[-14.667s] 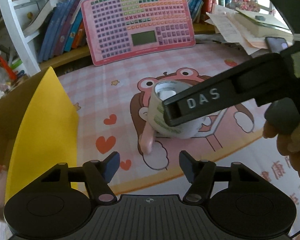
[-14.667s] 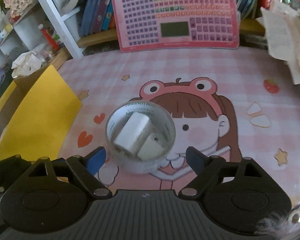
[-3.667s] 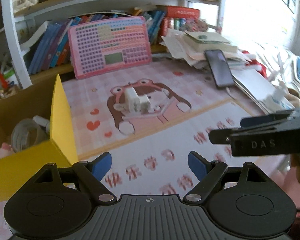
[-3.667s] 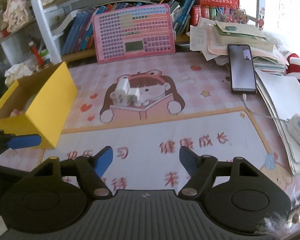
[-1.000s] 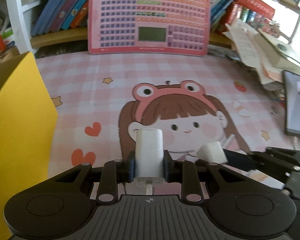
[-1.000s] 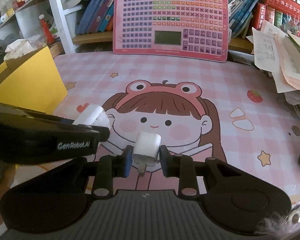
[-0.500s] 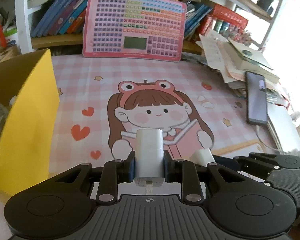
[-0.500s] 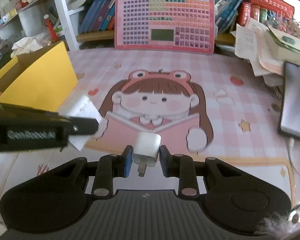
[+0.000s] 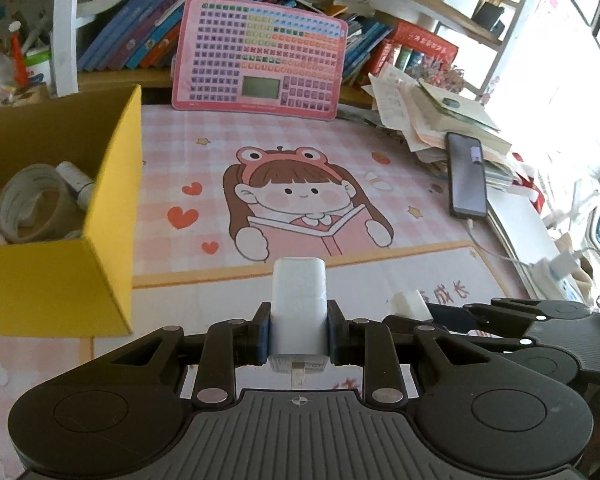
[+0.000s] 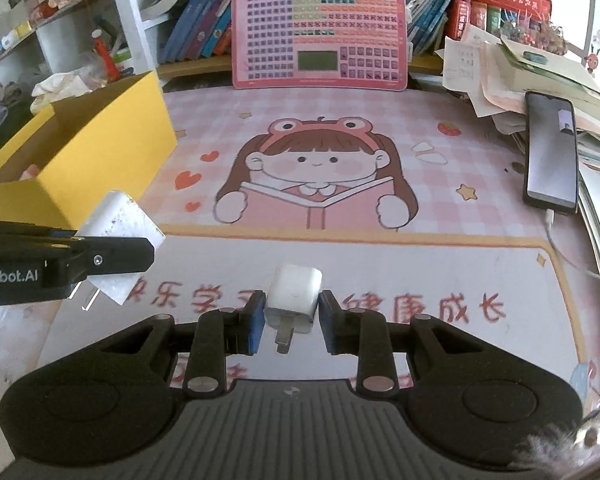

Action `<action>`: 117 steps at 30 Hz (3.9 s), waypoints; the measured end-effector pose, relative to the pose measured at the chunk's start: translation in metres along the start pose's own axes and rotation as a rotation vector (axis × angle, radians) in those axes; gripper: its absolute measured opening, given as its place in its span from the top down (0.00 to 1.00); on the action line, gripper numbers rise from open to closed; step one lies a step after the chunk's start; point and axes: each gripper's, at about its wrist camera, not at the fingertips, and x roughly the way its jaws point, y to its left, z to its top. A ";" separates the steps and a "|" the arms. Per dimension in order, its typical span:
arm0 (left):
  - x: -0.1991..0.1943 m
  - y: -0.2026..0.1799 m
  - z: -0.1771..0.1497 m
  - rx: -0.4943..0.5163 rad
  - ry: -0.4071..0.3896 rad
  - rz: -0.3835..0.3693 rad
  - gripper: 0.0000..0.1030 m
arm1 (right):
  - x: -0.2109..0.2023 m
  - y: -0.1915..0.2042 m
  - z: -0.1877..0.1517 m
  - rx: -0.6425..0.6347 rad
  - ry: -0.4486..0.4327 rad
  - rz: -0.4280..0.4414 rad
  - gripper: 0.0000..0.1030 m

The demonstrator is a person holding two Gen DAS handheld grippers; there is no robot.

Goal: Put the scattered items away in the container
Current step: 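Lift and carry both white plugs with both grippers over the yellow box, then lower both plugs into the box and open both grippers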

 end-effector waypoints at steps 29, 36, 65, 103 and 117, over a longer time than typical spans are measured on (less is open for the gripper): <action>-0.131 0.097 -0.108 -0.059 -0.032 0.044 0.76 | -0.054 0.164 -0.079 -0.121 0.036 0.064 0.74; -0.157 0.127 -0.127 -0.122 -0.057 0.085 0.76 | -0.060 0.201 -0.083 -0.191 0.030 0.094 0.74; -0.170 0.182 -0.114 -0.243 -0.101 0.191 0.76 | -0.025 0.264 -0.050 -0.400 0.046 0.274 0.74; -0.004 0.191 0.091 -0.039 -0.019 0.266 0.75 | 0.157 0.223 0.232 -0.218 0.136 0.424 0.74; 0.036 0.202 0.091 -0.072 0.121 0.295 0.75 | 0.228 0.242 0.233 -0.200 0.319 0.378 0.74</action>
